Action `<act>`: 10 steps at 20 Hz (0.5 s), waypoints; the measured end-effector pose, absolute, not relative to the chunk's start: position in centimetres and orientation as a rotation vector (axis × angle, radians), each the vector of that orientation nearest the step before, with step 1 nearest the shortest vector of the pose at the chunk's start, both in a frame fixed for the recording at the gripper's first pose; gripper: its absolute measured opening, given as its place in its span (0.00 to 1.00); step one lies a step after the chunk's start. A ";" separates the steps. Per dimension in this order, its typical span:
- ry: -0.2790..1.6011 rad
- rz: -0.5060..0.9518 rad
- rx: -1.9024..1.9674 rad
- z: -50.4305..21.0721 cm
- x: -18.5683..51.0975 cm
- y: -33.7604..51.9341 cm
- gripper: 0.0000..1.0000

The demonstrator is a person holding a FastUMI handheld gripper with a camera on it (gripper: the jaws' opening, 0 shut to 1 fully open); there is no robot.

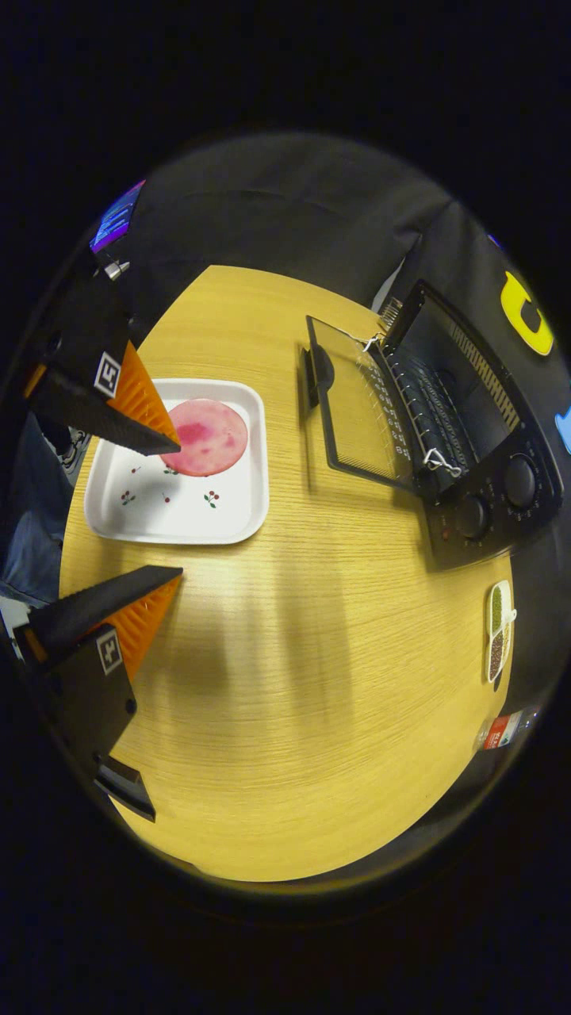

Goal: Open the toaster oven, put the food inside, and close the toaster oven door.

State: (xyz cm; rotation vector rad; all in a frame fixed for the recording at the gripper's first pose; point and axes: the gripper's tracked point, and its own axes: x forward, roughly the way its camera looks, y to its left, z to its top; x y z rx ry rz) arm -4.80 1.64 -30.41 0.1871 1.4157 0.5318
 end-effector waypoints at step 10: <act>1.501 0.542 0.095 -32.0 -5.3 0.2 0.23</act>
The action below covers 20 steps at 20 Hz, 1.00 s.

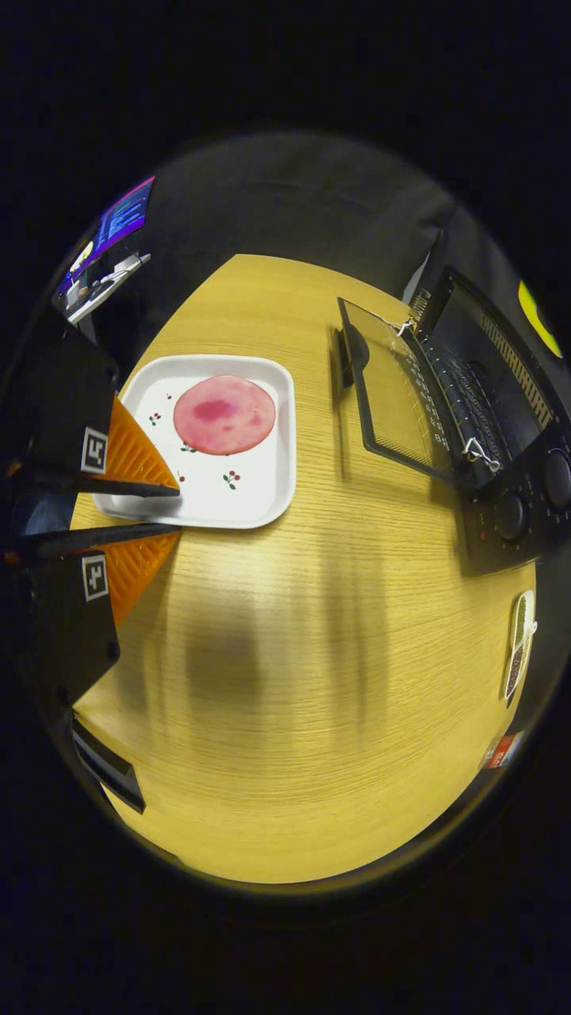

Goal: Open the toaster oven, put the food inside, and close the toaster oven door.

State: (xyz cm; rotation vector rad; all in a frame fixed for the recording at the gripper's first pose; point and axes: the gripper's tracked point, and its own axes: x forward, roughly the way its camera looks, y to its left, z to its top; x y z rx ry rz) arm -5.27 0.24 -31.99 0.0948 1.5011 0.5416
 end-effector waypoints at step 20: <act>1.446 0.524 0.614 -27.8 -6.8 5.6 0.02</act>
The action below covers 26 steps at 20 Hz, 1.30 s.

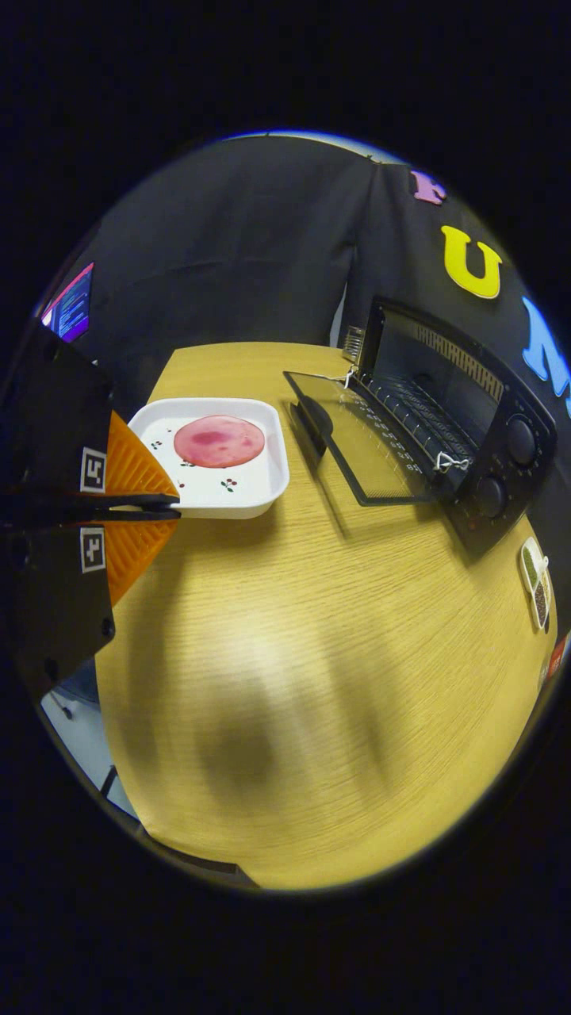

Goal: Open the toaster oven, put the food inside, and close the toaster oven door.

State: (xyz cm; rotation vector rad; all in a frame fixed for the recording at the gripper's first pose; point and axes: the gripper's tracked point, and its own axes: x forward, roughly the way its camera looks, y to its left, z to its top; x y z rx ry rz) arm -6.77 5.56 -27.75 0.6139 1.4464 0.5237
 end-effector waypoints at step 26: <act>0.923 -0.053 1.282 -23.8 7.3 19.3 0.02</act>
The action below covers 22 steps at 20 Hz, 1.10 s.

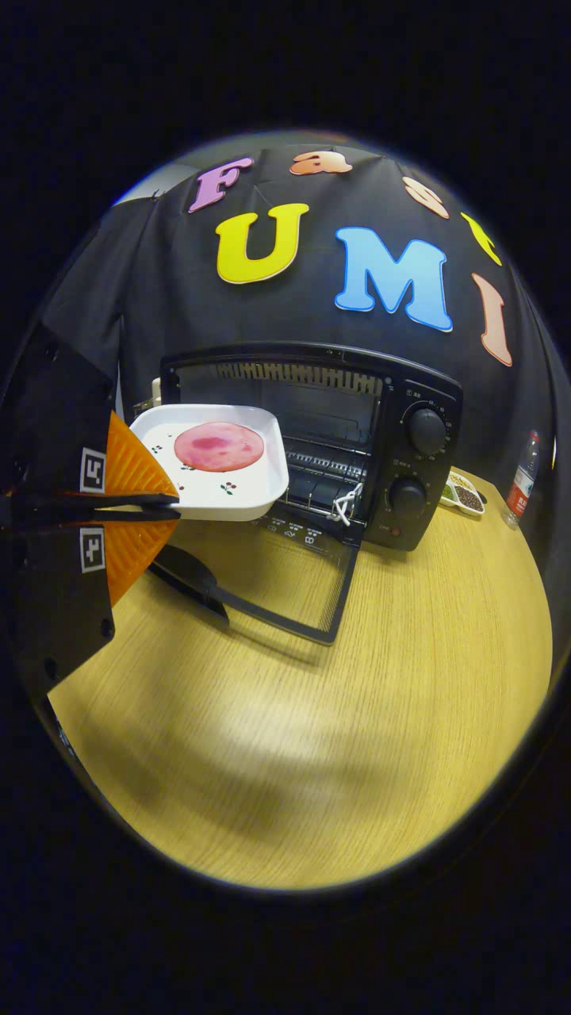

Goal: Open the toaster oven, put the food inside, and close the toaster oven door.

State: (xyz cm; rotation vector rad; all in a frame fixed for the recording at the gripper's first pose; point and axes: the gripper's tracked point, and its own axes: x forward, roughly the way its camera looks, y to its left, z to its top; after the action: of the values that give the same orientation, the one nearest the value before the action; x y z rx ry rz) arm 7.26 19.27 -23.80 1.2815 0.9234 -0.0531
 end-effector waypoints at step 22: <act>0.656 -0.335 1.453 -26.7 20.3 21.8 0.02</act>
State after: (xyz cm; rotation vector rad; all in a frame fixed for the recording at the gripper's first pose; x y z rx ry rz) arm 20.32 21.77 -26.70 1.4534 0.6561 -0.3347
